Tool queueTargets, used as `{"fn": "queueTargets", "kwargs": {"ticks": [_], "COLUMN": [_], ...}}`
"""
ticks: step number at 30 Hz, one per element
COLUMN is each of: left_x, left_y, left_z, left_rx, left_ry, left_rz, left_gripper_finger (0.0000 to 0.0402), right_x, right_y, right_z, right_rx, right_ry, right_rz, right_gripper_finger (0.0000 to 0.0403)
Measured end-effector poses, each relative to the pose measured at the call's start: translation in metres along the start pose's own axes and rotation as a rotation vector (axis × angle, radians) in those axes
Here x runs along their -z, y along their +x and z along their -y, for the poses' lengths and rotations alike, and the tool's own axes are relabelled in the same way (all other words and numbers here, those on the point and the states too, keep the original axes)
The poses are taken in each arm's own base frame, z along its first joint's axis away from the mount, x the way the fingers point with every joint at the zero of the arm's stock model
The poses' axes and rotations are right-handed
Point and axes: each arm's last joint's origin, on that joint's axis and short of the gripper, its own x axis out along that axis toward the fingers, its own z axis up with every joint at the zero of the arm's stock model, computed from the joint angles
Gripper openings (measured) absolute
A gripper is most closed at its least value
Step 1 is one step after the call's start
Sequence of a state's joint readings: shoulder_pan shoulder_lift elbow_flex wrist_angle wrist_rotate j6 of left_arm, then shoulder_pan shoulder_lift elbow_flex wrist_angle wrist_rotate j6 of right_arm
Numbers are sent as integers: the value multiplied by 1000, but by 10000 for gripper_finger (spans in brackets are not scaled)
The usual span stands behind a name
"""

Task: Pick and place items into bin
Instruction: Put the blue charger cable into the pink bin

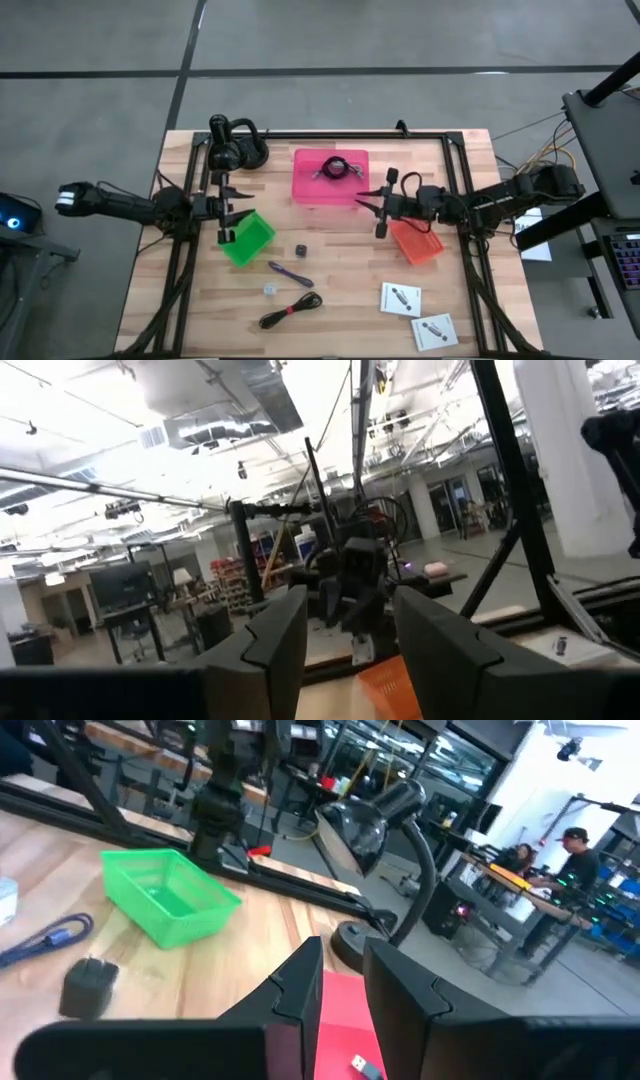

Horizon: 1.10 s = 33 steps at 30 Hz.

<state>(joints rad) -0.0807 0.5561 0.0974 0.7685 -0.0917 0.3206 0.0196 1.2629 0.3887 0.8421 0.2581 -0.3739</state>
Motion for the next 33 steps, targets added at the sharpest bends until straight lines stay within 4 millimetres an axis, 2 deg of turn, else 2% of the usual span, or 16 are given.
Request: {"fn": "queueTargets", "kwargs": {"ticks": [5,10,14,20,26,33], "left_x": [-4,4,-2,-17,-31,-20], "left_y": [23,49,75,107,127,139], "left_z": [1,6,7,11,17,35], "left_rx": [28,86,100,152,180,230], "left_ry": [7,23,28,46,-55,-76], "left_rz": [-85,-264,-317,-503,-679,-842], "left_gripper_finger": [137,137,137,137,137,137], "right_x": [2,3,3,3,5,7], "right_y": [-1,-1,-1,-1,-2,-3], "right_z": [3,4,4,5,7,6], "right_rx": [105,130,134,179,244,243], "right_ry": [20,1,-38,-60,-78,-80], "right_rz": [-43,-55,-59,-80,-114,-119], "right_gripper_finger": [66,63,65,61,60,63]}}
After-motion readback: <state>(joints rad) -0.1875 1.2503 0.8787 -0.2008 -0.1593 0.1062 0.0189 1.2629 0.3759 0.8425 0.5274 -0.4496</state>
